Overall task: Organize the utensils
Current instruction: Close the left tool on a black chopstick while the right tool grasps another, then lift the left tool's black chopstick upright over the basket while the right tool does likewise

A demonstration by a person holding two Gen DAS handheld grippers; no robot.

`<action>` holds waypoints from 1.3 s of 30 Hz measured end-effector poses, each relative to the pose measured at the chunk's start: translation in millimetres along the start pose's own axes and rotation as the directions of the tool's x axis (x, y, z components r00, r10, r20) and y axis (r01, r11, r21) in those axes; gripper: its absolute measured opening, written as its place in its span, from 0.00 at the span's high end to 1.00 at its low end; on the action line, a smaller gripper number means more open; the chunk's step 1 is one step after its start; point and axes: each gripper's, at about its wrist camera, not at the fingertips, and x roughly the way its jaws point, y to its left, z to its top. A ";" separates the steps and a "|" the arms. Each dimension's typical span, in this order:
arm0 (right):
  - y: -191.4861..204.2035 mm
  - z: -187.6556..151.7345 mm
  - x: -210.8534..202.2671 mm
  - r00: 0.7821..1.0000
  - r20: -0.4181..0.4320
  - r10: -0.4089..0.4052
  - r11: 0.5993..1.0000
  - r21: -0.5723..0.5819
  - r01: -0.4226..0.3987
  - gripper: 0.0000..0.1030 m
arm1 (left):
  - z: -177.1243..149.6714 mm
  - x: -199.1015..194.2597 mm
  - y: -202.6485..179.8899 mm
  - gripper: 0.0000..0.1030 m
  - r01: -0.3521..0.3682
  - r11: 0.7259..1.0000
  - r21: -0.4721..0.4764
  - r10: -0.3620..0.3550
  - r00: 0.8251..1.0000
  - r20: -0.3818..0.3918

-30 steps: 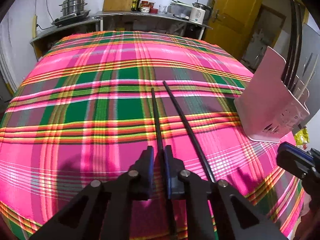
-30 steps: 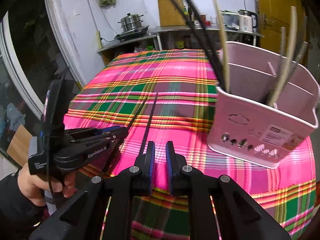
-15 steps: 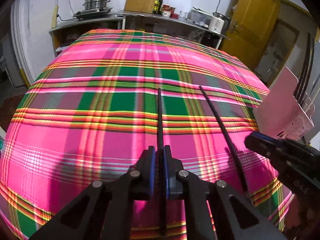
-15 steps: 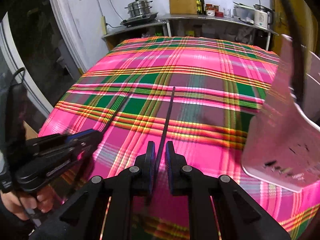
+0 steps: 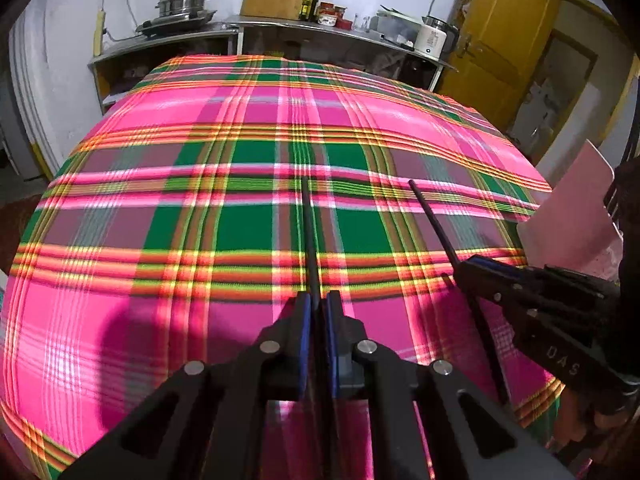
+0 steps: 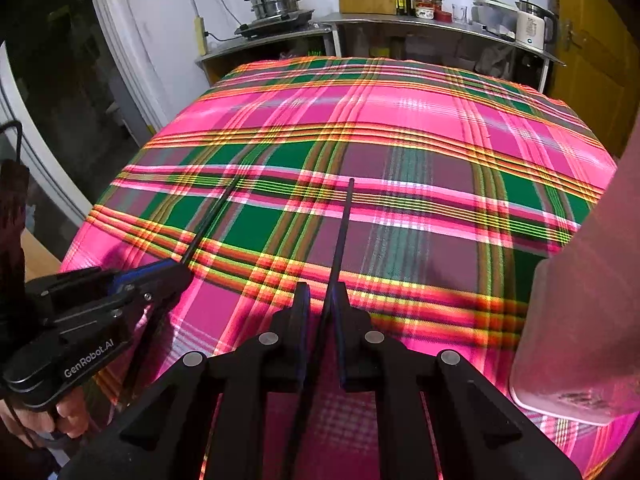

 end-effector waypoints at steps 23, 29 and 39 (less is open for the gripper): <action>8.5 4.7 -42.8 0.997 0.067 0.029 1.000 0.002 -0.030 0.95 | 12.6 -37.6 -1.5 0.94 0.031 0.999 -0.016 -0.030 0.998 0.054; 14.5 -0.2 -82.3 0.990 0.133 0.050 0.999 0.002 -0.050 0.95 | 9.0 -75.0 -9.1 0.94 0.050 0.999 -0.006 -0.049 0.993 0.109; 15.9 -14.1 -137.7 0.973 0.223 0.058 0.998 0.000 -0.060 0.94 | 4.5 -131.1 -24.6 0.94 0.083 0.996 0.020 -0.085 0.980 0.181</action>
